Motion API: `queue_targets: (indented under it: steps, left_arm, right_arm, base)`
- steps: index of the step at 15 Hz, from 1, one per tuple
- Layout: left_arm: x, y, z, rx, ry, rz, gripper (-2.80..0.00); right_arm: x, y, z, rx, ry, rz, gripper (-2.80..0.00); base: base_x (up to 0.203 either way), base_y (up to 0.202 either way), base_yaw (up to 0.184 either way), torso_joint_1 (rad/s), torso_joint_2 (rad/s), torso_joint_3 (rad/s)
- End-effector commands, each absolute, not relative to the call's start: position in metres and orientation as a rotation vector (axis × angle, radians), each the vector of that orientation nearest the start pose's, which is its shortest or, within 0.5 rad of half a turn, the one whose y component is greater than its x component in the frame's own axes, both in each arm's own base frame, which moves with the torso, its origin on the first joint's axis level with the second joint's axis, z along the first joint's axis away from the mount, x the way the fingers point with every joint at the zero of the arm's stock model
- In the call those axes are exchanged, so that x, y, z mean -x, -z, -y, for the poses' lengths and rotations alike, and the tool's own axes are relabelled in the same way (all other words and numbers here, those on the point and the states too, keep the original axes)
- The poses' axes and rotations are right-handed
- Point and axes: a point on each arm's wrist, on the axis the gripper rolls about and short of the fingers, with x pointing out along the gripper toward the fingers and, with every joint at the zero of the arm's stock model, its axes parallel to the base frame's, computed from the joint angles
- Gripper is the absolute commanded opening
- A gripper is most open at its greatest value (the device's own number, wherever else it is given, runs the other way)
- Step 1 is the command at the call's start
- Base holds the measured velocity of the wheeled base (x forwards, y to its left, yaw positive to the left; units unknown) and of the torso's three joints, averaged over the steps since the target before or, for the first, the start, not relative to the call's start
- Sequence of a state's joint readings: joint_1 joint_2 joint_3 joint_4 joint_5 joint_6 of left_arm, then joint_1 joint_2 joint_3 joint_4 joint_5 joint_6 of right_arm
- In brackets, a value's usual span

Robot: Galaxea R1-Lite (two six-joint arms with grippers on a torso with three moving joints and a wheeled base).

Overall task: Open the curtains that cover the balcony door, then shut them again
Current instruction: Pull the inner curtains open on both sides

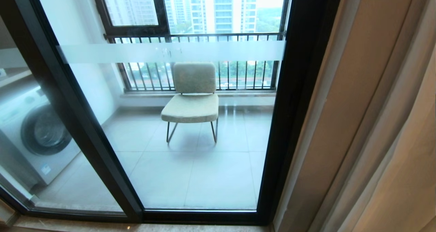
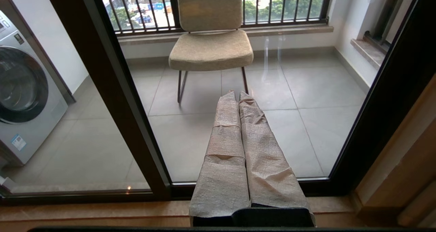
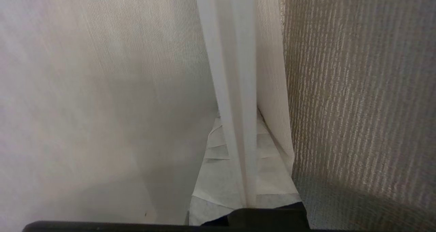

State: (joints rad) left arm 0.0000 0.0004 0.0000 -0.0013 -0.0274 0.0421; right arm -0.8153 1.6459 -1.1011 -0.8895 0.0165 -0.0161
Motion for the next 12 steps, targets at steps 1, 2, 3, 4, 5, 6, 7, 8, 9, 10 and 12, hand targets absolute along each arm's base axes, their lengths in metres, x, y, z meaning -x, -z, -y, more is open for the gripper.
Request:
queue_targets:
  steps: [1,2,3,4,5,6,7,8,9,10,12]
  left_arm:
    - [0.023,-0.076,0.001,-0.042,0.028,0.003,-2.80]
    - [0.023,-0.076,0.001,-0.042,0.028,0.002,-2.80]
    - [0.023,-0.076,0.001,-0.043,0.028,0.002,-2.80]
    - [0.023,-0.076,0.001,-0.041,0.028,0.004,-2.80]
    - [0.023,-0.076,0.001,-0.041,0.028,0.002,-2.80]
    - [0.023,-0.076,0.001,-0.042,0.028,0.002,-2.80]
    - [0.023,-0.076,0.001,-0.041,0.028,0.002,-2.80]
    - [0.023,-0.076,0.001,-0.041,0.028,0.003,-2.80]
    - [0.023,-0.076,0.001,-0.042,0.028,0.002,-2.80]
    - [0.023,-0.076,0.001,-0.042,0.028,0.002,-2.80]
    - [0.023,-0.076,0.001,-0.042,0.028,0.004,-2.80]
  right_arm:
    - [-0.212,-0.310,0.219,0.175,0.759,0.320,-2.80]
    - [-0.214,-0.312,0.213,0.198,0.734,0.318,-2.80]
    - [-0.217,-0.313,0.206,0.209,0.700,0.320,-2.80]
    - [-0.220,-0.316,0.198,0.213,0.660,0.331,-2.80]
    - [-0.223,-0.320,0.188,0.217,0.611,0.343,-2.80]
    - [-0.226,-0.323,0.178,0.219,0.566,0.354,-2.80]
    - [-0.227,-0.325,0.169,0.220,0.532,0.358,-2.80]
    - [-0.230,-0.327,0.158,0.216,0.492,0.365,-2.80]
    - [-0.233,-0.327,0.147,0.208,0.453,0.367,-2.80]
    - [-0.236,-0.326,0.136,0.199,0.413,0.369,-2.80]
    - [-0.242,-0.326,0.116,0.185,0.319,0.374,-2.80]
  base:
    - [0.000,0.000,0.000,0.000,0.00,0.000]
    - [0.000,0.000,0.000,0.000,0.00,0.000]
    - [0.000,0.000,0.000,0.000,0.00,0.000]
    - [0.000,0.000,0.000,0.000,0.00,0.000]
    - [0.000,0.000,0.000,0.000,0.00,0.000]
    - [0.000,0.000,0.000,0.000,0.00,0.000]
    - [0.000,0.000,0.000,0.000,0.00,0.000]
    - [0.000,0.000,0.000,0.000,0.00,0.000]
    - [0.000,0.000,0.000,0.000,0.00,0.000]
    - [0.000,0.000,0.000,0.000,0.00,0.000]
    - [0.000,0.000,0.000,0.000,0.00,0.000]
